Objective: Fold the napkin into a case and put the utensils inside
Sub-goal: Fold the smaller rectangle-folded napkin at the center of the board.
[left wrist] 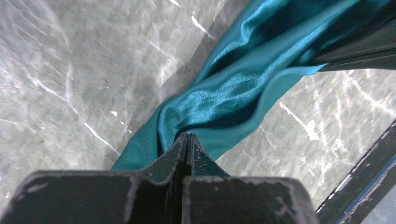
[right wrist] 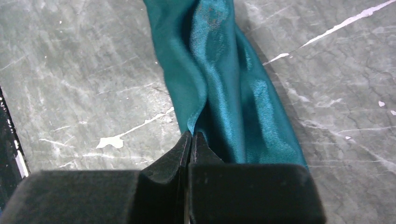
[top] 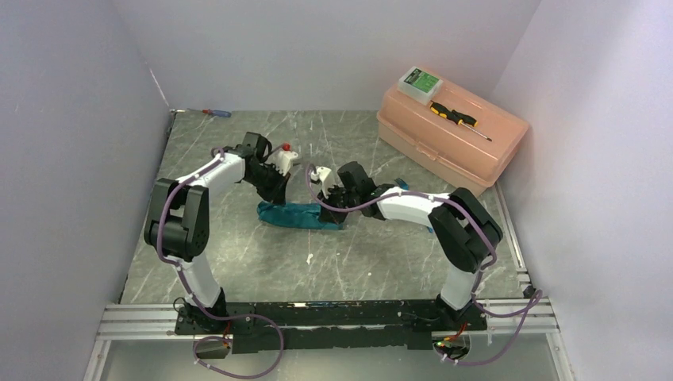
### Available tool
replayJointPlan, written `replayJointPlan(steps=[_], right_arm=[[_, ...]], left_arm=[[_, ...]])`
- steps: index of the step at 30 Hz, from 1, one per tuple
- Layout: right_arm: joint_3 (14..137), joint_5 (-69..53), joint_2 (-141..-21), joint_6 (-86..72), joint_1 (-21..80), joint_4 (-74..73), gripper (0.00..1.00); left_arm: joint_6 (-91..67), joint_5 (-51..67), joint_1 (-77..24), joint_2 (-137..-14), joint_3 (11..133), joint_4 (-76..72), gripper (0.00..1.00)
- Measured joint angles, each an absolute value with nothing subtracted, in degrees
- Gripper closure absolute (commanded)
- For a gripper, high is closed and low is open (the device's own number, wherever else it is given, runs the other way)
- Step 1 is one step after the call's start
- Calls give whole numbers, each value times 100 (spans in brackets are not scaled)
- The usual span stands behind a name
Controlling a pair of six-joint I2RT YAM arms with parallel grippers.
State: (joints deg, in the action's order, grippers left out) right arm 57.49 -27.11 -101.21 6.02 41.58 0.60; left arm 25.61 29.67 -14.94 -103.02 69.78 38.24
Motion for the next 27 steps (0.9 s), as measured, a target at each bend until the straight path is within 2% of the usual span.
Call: replayJointPlan(steps=[11, 20, 27], right_arm=[[5955, -3361, -10724, 534, 3756, -132, 100], [6252, -4003, -11124, 228, 3345, -36, 100], [6414, -4278, -11209, 165, 3347, -40, 100]], left_arm=[[1957, 3468, -1441, -10516, 7321, 3885, 97], [1962, 3461, -1431, -10591, 7588, 3922, 94], [1721, 3452, -1435, -10958, 7813, 3520, 96]])
